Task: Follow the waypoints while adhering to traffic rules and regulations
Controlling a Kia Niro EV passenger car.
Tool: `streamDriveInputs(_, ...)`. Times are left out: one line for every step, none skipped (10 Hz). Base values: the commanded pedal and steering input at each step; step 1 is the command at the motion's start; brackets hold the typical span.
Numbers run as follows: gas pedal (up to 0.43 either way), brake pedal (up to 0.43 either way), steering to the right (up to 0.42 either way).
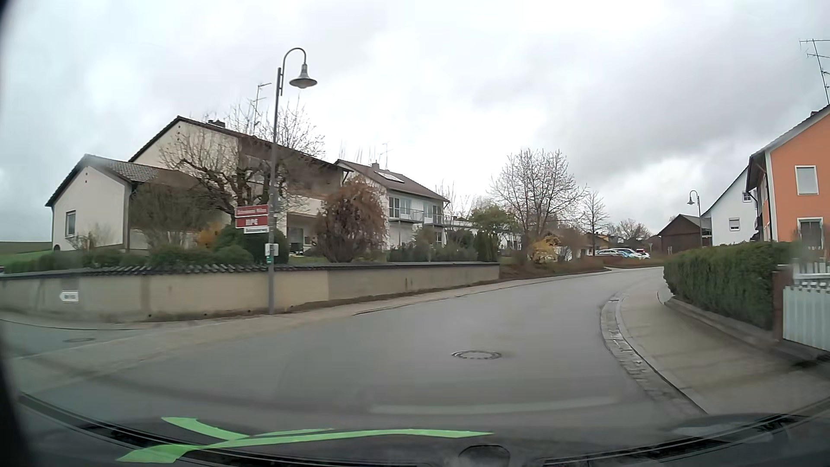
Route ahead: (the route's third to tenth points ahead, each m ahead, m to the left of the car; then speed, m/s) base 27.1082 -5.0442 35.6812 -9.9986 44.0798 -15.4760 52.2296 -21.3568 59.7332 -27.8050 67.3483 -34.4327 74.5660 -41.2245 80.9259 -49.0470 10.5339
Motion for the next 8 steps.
streamDriveInputs(0.087,0.000,0.096)
streamDriveInputs(0.098,0.000,0.095)
streamDriveInputs(0.098,0.000,0.093)
streamDriveInputs(0.130,0.000,0.091)
streamDriveInputs(0.138,0.000,0.089)
streamDriveInputs(0.150,0.000,0.087)
streamDriveInputs(0.157,0.000,0.085)
streamDriveInputs(0.157,0.000,0.084)
